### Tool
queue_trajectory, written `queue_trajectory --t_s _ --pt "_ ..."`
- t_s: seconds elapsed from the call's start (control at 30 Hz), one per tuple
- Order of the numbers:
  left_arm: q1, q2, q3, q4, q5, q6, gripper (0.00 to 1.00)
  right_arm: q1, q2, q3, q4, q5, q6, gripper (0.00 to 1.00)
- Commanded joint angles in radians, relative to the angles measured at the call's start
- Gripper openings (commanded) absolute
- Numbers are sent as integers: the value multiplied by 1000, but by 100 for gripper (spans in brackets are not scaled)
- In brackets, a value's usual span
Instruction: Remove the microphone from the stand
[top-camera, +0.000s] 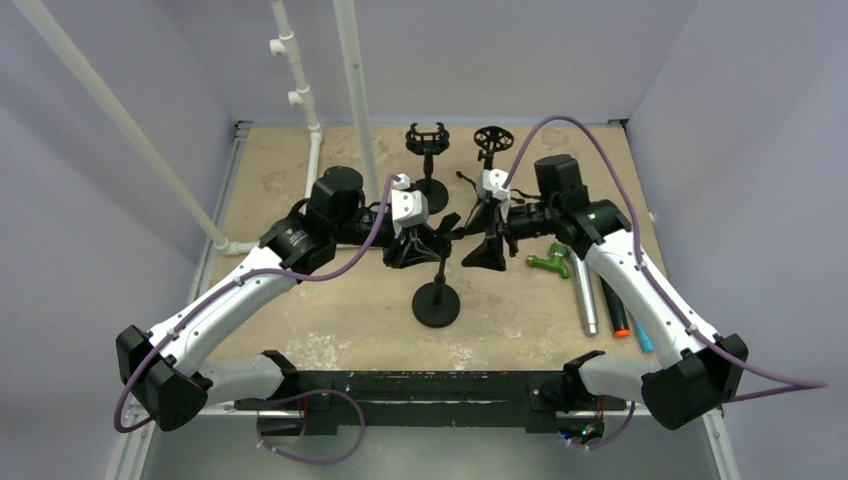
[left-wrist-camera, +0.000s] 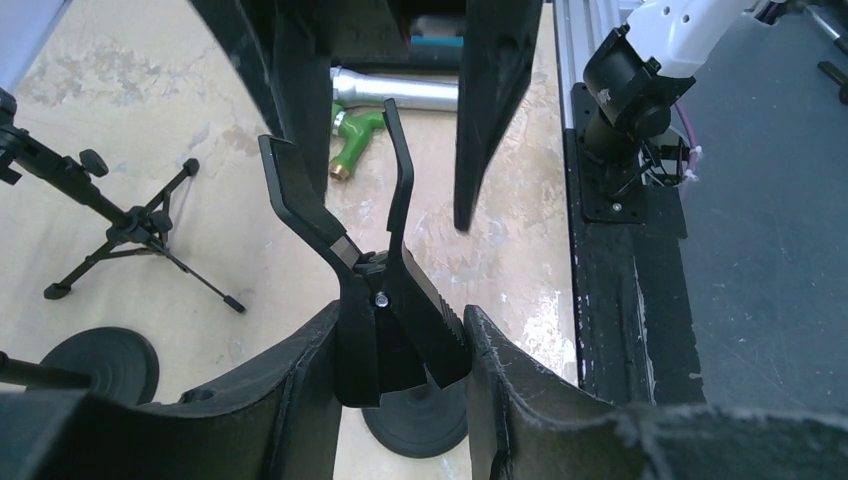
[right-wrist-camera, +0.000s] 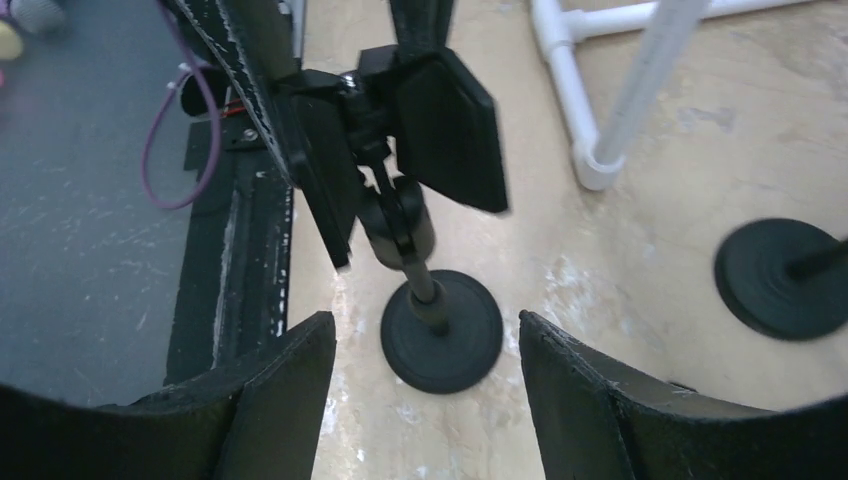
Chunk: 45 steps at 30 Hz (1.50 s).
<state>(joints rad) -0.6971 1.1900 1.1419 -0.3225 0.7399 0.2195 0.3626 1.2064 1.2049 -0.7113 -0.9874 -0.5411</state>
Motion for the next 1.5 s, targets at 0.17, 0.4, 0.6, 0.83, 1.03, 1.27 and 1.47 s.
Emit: queue_trajectory --t_s 0.17,0.4,0.6,0.83,1.03,1.27,1.47 --pt "10 10 23 19 75 -20 25 120 80 -41 189 -61 49 63" --pt "11 12 12 19 78 -24 31 147 115 -47 274 -90 123 58" --pt "16 2 -8 20 70 -25 36 151 99 -98 349 -109 185 52" --pt "19 -11 -22 14 58 -20 42 151 80 -160 425 -112 241 40" --pt "21 -18 -34 -3 47 -12 50 150 82 -161 462 -117 278 32" --pt "20 -28 -43 -23 26 -3 60 150 81 -172 488 -115 299 26" --pt "20 -33 -44 -30 11 -2 69 151 86 -178 516 -115 323 33"
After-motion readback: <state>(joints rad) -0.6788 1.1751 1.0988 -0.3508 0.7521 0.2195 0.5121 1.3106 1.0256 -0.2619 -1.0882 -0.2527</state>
